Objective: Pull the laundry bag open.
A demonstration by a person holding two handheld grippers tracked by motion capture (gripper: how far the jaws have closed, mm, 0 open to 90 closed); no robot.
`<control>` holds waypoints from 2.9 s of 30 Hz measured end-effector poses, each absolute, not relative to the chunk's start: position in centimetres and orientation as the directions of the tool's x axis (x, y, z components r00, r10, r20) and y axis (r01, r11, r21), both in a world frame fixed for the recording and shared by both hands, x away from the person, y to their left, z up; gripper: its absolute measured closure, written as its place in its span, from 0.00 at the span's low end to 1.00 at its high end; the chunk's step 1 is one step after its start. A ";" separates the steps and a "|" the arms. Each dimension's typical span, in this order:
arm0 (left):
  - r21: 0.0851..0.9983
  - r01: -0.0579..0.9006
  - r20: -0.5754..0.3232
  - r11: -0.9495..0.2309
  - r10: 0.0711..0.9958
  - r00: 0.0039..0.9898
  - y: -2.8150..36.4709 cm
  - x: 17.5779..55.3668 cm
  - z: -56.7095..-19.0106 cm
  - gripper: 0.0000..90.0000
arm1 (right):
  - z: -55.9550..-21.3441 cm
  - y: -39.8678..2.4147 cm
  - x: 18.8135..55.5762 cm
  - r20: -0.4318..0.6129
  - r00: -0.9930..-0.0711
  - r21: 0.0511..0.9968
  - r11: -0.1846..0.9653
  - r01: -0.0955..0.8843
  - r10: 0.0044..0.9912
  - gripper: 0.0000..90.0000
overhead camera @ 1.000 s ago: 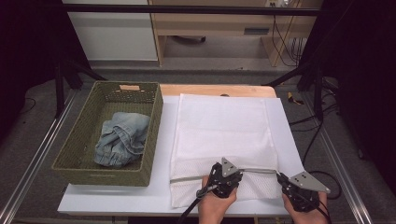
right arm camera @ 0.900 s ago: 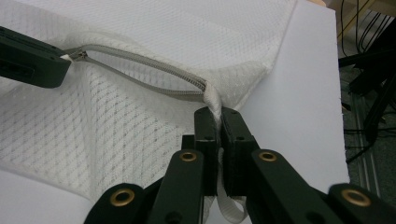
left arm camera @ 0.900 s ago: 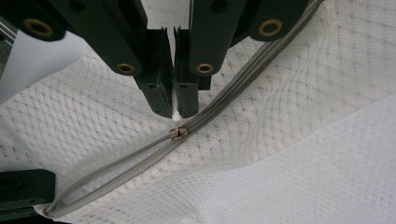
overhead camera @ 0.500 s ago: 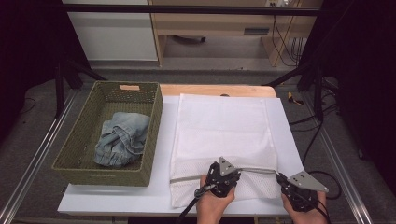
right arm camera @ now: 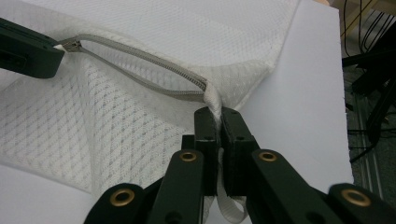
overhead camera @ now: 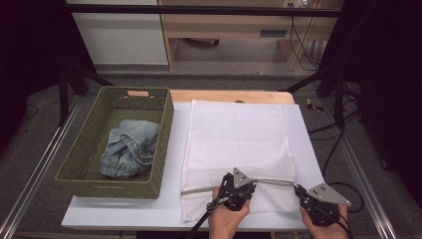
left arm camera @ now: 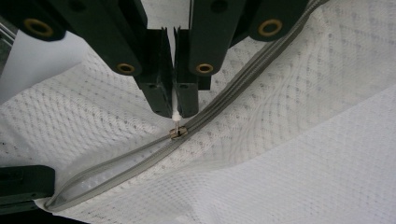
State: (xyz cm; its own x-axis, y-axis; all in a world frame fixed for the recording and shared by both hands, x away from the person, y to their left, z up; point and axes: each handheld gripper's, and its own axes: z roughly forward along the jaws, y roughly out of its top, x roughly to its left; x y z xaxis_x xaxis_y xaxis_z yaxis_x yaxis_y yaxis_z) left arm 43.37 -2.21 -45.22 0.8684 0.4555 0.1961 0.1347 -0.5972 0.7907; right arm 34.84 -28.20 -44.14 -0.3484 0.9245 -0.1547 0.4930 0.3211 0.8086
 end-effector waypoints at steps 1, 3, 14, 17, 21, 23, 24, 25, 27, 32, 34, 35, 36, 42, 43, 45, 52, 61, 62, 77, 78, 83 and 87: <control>0.791 0.135 0.194 -0.596 0.454 0.869 -2.2 43.4 -45.2 0.96 | -44.1 -28.2 34.8 -0.154 -0.349 0.809 0.321 0.493 0.924 0.96; 0.790 0.133 0.196 -0.598 0.453 0.870 -2.0 43.5 -45.3 0.96 | -44.1 -28.3 34.9 -0.155 -0.348 0.808 0.321 0.494 0.925 0.96; 0.791 0.138 0.193 -0.596 0.458 0.868 -1.6 43.5 -45.2 0.96 | -44.2 -28.2 34.9 -0.153 -0.346 0.808 0.318 0.496 0.926 0.96; 0.789 0.135 0.197 -0.599 0.455 0.868 -1.5 43.6 -45.1 0.96 | -44.2 -28.3 34.9 -0.154 -0.345 0.808 0.319 0.495 0.926 0.96; 0.787 0.136 0.199 -0.602 0.456 0.868 -1.3 43.5 -45.1 0.96 | -44.2 -28.3 34.8 -0.149 -0.343 0.808 0.314 0.498 0.927 0.96; 0.784 0.128 0.208 -0.607 0.451 0.868 -1.1 43.5 -45.0 0.96 | -44.2 -28.3 34.8 -0.148 -0.343 0.811 0.313 0.495 0.928 0.96; 0.786 0.129 0.208 -0.605 0.454 0.866 -1.0 43.5 -45.0 0.96 | -44.2 -28.3 34.8 -0.151 -0.342 0.811 0.315 0.494 0.927 0.96; 0.788 0.132 0.204 -0.601 0.457 0.865 -0.9 43.4 -45.0 0.96 | -44.2 -28.3 34.8 -0.153 -0.341 0.809 0.316 0.496 0.927 0.96; 0.790 0.141 0.196 -0.597 0.463 0.865 -0.7 43.5 -45.2 0.96 | -44.2 -28.3 34.8 -0.149 -0.339 0.809 0.312 0.498 0.929 0.96; 0.786 0.129 0.220 -0.605 0.469 0.856 -0.1 43.3 -45.1 0.96 | -44.2 -28.5 34.9 -0.148 -0.340 0.810 0.311 0.497 0.929 0.96; 0.788 0.136 0.215 -0.601 0.474 0.854 0.1 43.2 -45.2 0.96 | -44.2 -28.4 34.8 -0.149 -0.340 0.810 0.312 0.497 0.929 0.96; 0.790 0.133 0.214 -0.598 0.472 0.855 0.1 43.2 -45.2 0.96 | -44.1 -28.4 34.8 -0.145 -0.339 0.811 0.308 0.497 0.930 0.96; 0.790 0.132 0.214 -0.599 0.471 0.856 0.2 43.2 -45.2 0.96 | -44.1 -28.4 34.8 -0.148 -0.339 0.811 0.310 0.496 0.929 0.96; 0.798 0.136 0.211 -0.588 0.483 0.850 0.6 43.0 -45.0 0.96 | -44.1 -28.5 34.7 -0.153 -0.336 0.811 0.312 0.495 0.929 0.96; 0.795 0.133 0.216 -0.592 0.481 0.850 0.7 43.0 -45.0 0.96 | -44.1 -28.4 34.7 -0.151 -0.338 0.812 0.312 0.493 0.929 0.96; 0.795 0.134 0.216 -0.592 0.483 0.849 0.8 43.0 -45.0 0.96 | -44.2 -28.4 34.8 -0.152 -0.338 0.811 0.313 0.494 0.929 0.96; 0.794 0.136 0.217 -0.592 0.486 0.846 1.7 43.3 -45.1 0.96 | -44.2 -28.6 34.7 -0.150 -0.335 0.810 0.310 0.497 0.930 0.96; 0.798 0.153 0.209 -0.583 0.507 0.836 2.5 43.1 -45.0 0.96 | -44.2 -28.5 34.7 -0.151 -0.334 0.811 0.310 0.496 0.930 0.96; 0.798 0.154 0.208 -0.582 0.506 0.837 2.5 43.1 -45.0 0.96 | -44.2 -28.6 34.7 -0.150 -0.333 0.810 0.309 0.498 0.931 0.96; 0.793 0.155 0.209 -0.589 0.503 0.839 2.9 43.5 -44.9 0.96 | -44.2 -28.7 34.8 -0.143 -0.335 0.807 0.306 0.504 0.931 0.96; 0.792 0.159 0.209 -0.589 0.507 0.837 2.9 43.4 -44.8 0.96 | -44.2 -28.7 34.8 -0.142 -0.335 0.809 0.304 0.504 0.931 0.96; 0.790 0.163 0.207 -0.591 0.507 0.837 3.1 43.6 -45.0 0.96 | -44.2 -28.8 34.7 -0.137 -0.334 0.807 0.300 0.508 0.933 0.96; 0.780 0.150 0.225 -0.607 0.496 0.839 3.6 43.8 -45.0 0.96 | -44.3 -28.8 34.8 -0.138 -0.333 0.805 0.301 0.511 0.933 0.96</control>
State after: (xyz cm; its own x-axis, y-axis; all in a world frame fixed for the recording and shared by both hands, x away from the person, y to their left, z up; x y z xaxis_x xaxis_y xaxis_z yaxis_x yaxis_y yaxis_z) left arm 43.84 3.57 -44.96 0.8389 0.4959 0.2246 0.1500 -0.6072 0.7803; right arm 34.79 -28.82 -44.26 -0.3329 0.9328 -0.1378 0.5106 0.3012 0.8053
